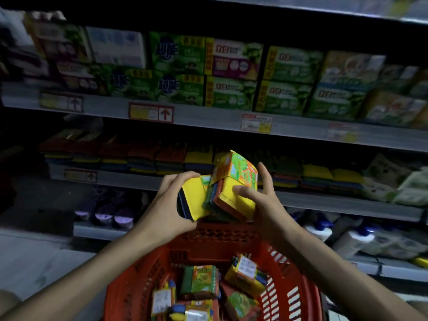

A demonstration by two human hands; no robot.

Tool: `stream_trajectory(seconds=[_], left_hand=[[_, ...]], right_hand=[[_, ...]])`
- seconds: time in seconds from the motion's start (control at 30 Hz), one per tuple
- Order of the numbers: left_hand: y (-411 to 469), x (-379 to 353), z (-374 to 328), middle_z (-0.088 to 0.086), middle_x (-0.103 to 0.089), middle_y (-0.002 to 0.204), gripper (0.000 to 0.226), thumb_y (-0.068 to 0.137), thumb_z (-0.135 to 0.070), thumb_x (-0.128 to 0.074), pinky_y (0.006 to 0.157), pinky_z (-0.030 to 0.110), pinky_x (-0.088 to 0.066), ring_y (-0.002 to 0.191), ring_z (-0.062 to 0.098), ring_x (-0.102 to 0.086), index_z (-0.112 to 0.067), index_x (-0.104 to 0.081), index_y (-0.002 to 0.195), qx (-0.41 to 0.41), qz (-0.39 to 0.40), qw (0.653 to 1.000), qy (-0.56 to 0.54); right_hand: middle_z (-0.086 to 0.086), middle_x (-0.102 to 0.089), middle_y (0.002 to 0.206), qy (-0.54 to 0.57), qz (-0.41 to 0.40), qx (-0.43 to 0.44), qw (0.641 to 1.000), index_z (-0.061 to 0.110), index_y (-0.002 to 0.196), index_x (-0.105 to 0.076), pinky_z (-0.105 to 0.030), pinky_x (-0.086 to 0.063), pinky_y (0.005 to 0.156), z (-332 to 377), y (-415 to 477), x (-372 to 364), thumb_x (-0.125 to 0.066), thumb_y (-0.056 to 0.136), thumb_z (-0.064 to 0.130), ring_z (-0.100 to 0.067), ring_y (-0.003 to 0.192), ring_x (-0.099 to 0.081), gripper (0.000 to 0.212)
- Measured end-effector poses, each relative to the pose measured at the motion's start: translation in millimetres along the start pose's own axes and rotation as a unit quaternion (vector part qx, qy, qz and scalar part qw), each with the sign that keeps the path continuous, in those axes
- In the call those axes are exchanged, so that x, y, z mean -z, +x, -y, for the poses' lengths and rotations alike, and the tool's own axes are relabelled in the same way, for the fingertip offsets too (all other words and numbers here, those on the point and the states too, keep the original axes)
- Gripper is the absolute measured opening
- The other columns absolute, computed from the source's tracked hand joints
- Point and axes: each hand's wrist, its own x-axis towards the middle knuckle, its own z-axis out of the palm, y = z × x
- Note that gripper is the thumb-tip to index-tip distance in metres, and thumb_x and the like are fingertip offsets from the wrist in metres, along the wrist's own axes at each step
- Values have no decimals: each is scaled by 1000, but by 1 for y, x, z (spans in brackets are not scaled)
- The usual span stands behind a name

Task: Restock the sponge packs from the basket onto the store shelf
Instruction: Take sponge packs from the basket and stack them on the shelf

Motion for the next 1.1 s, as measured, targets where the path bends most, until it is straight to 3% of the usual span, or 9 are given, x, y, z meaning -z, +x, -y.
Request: stream_trajectory(seconds=[0.1,0.23,0.33,0.5,0.7,0.8,0.87,0.97,1.1], left_hand=[[18,-7,-10,-18,-30,137,96,68,-12,-91,76,-2,-35,116,-4,-39,-49,-38,139,-11,-5,1000,5],[40,-19,-24,-13,-36,132,92,67,-13,-92,84,-3,-33,118,-2,-41,-43,-42,139,-24,-23,999,-12],[53,-33,-34,-11,-37,131,94,66,-15,-94,88,-1,-32,118,-3,-40,-41,-42,139,-19,-20,1000,-16],[68,-60,-56,-11,-37,132,93,66,-27,-95,93,9,-32,115,-3,-42,-47,-39,137,-11,-3,999,-48],[88,-89,-82,-11,-38,136,94,60,-51,-91,103,28,-35,122,-6,-41,-57,-37,137,9,95,991,-93],[100,-104,-99,-13,-41,131,58,77,-57,-75,104,28,-37,120,-7,-44,-57,-50,129,29,114,982,-145],[109,-118,-107,-7,-48,128,33,88,-53,-67,110,36,-40,123,5,-50,-54,-60,121,30,99,982,-155],[122,-139,-120,-6,-65,120,30,83,-46,-72,108,45,-46,117,13,-59,-47,-68,113,26,80,983,-163],[137,-162,-143,-4,-70,109,25,82,-37,-79,97,55,-54,112,25,-65,-41,-73,106,69,47,968,-236]], right_hand=[[0,-61,134,7,-10,4,1000,56,150,-29,-45,-62,82,16,6,19,-81,65,19,-27,105,-74,107],[-2,-64,131,22,-17,2,1000,52,145,-42,-51,-61,83,35,3,49,-79,61,11,-29,105,-73,100],[-8,-66,125,19,-30,9,999,38,135,-50,-47,-62,69,45,-3,73,-77,58,4,-27,94,-75,88],[-15,-65,119,8,-84,-1,996,26,136,-47,-37,-59,56,53,-17,112,-72,53,4,-27,84,-72,89],[-10,-69,121,35,-134,-5,990,25,135,-46,-44,-64,71,58,-40,153,-84,64,22,-25,91,-77,81],[-9,-68,125,21,-151,-22,988,29,132,-48,-57,-60,89,59,-46,170,-85,77,44,-30,105,-74,67],[-10,-67,121,5,-179,-22,984,28,127,-50,-52,-62,83,60,-47,178,-72,88,49,-27,98,-74,50],[-16,-66,123,-19,-212,5,977,25,124,-51,-43,-62,74,61,-46,189,-71,93,37,-22,90,-73,39],[-10,-69,114,-58,-210,23,976,30,119,-58,-35,-57,65,71,-52,208,-73,89,24,-21,83,-72,35]])
